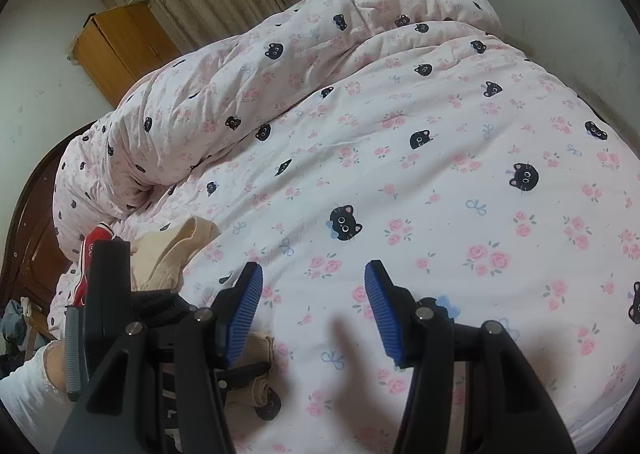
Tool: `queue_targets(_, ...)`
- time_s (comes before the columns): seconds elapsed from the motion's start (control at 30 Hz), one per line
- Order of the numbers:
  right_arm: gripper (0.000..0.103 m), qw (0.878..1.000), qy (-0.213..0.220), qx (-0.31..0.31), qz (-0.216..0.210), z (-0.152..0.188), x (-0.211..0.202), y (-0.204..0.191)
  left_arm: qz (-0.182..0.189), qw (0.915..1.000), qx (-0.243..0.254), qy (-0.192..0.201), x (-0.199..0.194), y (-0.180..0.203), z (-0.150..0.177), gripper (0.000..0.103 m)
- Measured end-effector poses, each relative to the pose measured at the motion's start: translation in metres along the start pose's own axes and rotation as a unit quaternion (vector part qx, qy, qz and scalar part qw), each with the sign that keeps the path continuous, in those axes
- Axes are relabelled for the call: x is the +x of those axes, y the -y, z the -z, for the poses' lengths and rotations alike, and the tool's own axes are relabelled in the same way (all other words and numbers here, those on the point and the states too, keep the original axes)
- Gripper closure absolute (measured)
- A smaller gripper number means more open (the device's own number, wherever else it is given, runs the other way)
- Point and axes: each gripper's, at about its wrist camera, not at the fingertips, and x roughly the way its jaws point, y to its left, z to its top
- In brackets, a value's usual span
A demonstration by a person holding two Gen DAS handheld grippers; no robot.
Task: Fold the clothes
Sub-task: 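Grasp the beige garment's ribbed edge with the left gripper and pull it straight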
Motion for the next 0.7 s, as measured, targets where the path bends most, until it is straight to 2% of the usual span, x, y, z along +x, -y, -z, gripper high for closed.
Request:
queue_targets(0.07,0.048,1.000,-0.001,0.004,-0.003,0.000,0.000,0.002,0.007,0.9998,-0.017,0.003,-0.004,-0.001,0.001,0.094)
queue_targets(0.1,0.048,1.000,-0.002,0.006,-0.004,-0.001,0.001,0.002,0.008,0.9996,-0.026,0.006,-0.007,-0.001,0.001,0.097)
queue_targets(0.27,0.048,1.000,-0.006,0.004,0.000,0.000,0.003,0.001,-0.003,0.9966,-0.066,0.048,-0.036,-0.006,0.007,0.099)
queue_targets(0.43,0.048,1.000,-0.010,-0.007,0.008,0.001,0.007,-0.005,-0.022,0.9856,-0.132,0.104,-0.072,-0.028,0.019,0.099)
queue_targets(0.57,0.048,1.000,-0.012,-0.017,0.014,0.003,0.008,-0.008,-0.052,0.9648,-0.213,0.145,-0.098,-0.065,0.040,0.099)
queue_targets(0.7,0.048,0.999,-0.015,-0.029,0.020,0.004,0.009,-0.013,-0.083,0.9323,-0.304,0.177,-0.118,-0.109,0.070,0.099)
